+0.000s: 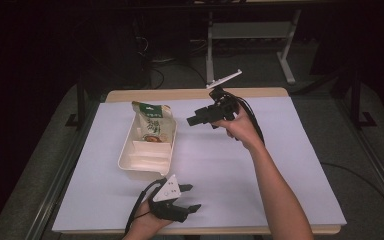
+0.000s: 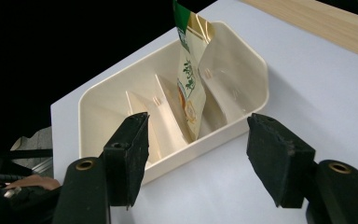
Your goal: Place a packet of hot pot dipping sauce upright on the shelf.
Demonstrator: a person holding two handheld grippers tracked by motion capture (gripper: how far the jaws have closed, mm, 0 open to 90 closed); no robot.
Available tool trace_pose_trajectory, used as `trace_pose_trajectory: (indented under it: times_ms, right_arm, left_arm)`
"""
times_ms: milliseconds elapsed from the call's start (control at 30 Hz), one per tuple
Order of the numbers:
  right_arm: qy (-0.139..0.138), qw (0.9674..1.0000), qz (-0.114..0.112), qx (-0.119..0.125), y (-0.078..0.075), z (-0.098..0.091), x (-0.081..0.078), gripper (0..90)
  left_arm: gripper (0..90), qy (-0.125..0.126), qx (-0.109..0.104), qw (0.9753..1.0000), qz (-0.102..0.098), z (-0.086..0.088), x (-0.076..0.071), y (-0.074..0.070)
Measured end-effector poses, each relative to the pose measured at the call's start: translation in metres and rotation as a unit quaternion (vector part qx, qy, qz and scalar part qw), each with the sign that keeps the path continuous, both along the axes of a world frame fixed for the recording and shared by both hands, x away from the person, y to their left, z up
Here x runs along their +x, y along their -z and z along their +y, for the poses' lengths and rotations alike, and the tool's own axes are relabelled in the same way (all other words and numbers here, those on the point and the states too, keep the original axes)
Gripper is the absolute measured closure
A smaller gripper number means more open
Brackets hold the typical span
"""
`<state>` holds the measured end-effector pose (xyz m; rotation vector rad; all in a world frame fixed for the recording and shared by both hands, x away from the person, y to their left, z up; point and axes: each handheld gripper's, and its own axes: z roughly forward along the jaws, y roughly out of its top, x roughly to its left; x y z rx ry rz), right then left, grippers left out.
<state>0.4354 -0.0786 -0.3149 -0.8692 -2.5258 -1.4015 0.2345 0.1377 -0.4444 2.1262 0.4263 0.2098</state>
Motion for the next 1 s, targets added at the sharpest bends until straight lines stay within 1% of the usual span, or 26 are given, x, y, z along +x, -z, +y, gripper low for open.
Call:
trace_pose_trajectory:
  times_ms: [67, 100, 133, 200, 233, 267, 300, 400, 433, 533, 633, 667, 700, 733, 833, 867, 900, 933, 967, 1000]
  right_arm:
    - [0.002, 1.0000, -0.001, 0.000, 0.000, -0.006, -0.004, 38.3]
    - [0.002, 1.0000, -0.001, 0.000, 0.000, -0.006, -0.004, 38.3]
    - [0.001, 1.0000, -0.001, -0.002, 0.001, -0.012, -0.007, 38.3]
    - [0.002, 1.0000, -0.002, -0.002, 0.002, -0.014, -0.009, 38.2]
    - [0.003, 1.0000, 0.000, 0.001, 0.003, -0.017, -0.010, 37.9]
    - [0.002, 0.9999, 0.011, 0.002, 0.004, -0.022, -0.012, 37.4]
    - [0.002, 0.9999, 0.011, 0.002, 0.004, -0.022, -0.012, 37.4]
    - [0.004, 1.0000, 0.009, -0.001, 0.006, -0.032, -0.019, 37.6]
    - [0.004, 1.0000, 0.009, -0.001, 0.006, -0.032, -0.019, 37.6]
    - [0.005, 0.9999, 0.010, -0.003, 0.006, -0.043, -0.026, 36.5]
    - [0.007, 1.0000, 0.006, 0.002, 0.006, -0.047, -0.029, 36.6]
    - [0.009, 0.9999, 0.007, 0.002, 0.007, -0.052, -0.032, 36.6]
    - [0.009, 0.9999, 0.007, 0.002, 0.007, -0.052, -0.032, 36.6]
    - [0.010, 0.9999, 0.007, 0.005, 0.009, -0.057, -0.035, 36.3]
    - [0.010, 0.9999, 0.010, 0.004, 0.010, -0.061, -0.039, 35.0]
    - [0.011, 0.9998, 0.010, 0.009, 0.012, -0.066, -0.043, 35.1]
    - [0.011, 0.9998, 0.010, 0.009, 0.012, -0.066, -0.043, 35.1]
    - [0.012, 0.9998, 0.010, 0.011, 0.015, -0.071, -0.047, 35.1]
    - [0.012, 0.9998, 0.010, 0.011, 0.015, -0.071, -0.047, 35.1]
    - [0.015, 0.9997, 0.012, 0.014, 0.019, -0.076, -0.050, 35.0]
  left_arm:
    - [34.6, 0.000, -0.001, 1.0000, 0.000, 0.000, 0.000, 0.000]
    - [34.6, 0.000, -0.002, 1.0000, 0.000, 0.000, 0.000, 0.000]
    - [34.6, 0.000, -0.001, 1.0000, 0.003, 0.000, 0.000, 0.000]
    - [34.6, 0.001, 0.000, 1.0000, 0.003, 0.000, 0.000, 0.000]
    - [34.6, 0.001, 0.001, 1.0000, 0.003, 0.001, 0.000, 0.000]
    - [34.7, 0.001, 0.002, 1.0000, 0.003, 0.001, 0.000, 0.000]
    - [34.7, 0.001, 0.003, 1.0000, 0.002, 0.001, 0.000, 0.000]
    - [34.7, 0.002, 0.005, 1.0000, 0.002, 0.000, 0.001, 0.000]
    - [34.7, 0.002, 0.005, 1.0000, 0.002, 0.000, 0.001, 0.000]
    - [34.7, 0.003, 0.004, 1.0000, 0.003, -0.001, 0.000, 0.001]
    - [34.6, 0.003, 0.004, 1.0000, 0.004, 0.000, 0.001, 0.001]
    - [34.6, 0.004, 0.000, 1.0000, 0.007, 0.000, 0.000, 0.000]
    - [34.6, 0.004, 0.000, 1.0000, 0.007, 0.000, 0.000, 0.000]
    - [34.6, 0.003, -0.003, 0.9999, 0.009, 0.000, 0.000, 0.000]
    - [34.6, 0.004, -0.004, 0.9999, 0.011, 0.000, 0.000, 0.000]
    - [34.5, 0.004, -0.002, 0.9999, 0.010, 0.000, 0.001, 0.000]
    - [34.3, 0.004, -0.002, 0.9999, 0.010, 0.000, 0.001, 0.000]
    - [34.1, 0.004, -0.003, 0.9999, 0.012, 0.000, 0.001, 0.000]
    - [34.1, 0.004, -0.003, 0.9999, 0.012, 0.000, 0.001, 0.000]
    - [33.9, 0.005, -0.003, 0.9999, 0.012, 0.000, 0.001, 0.000]
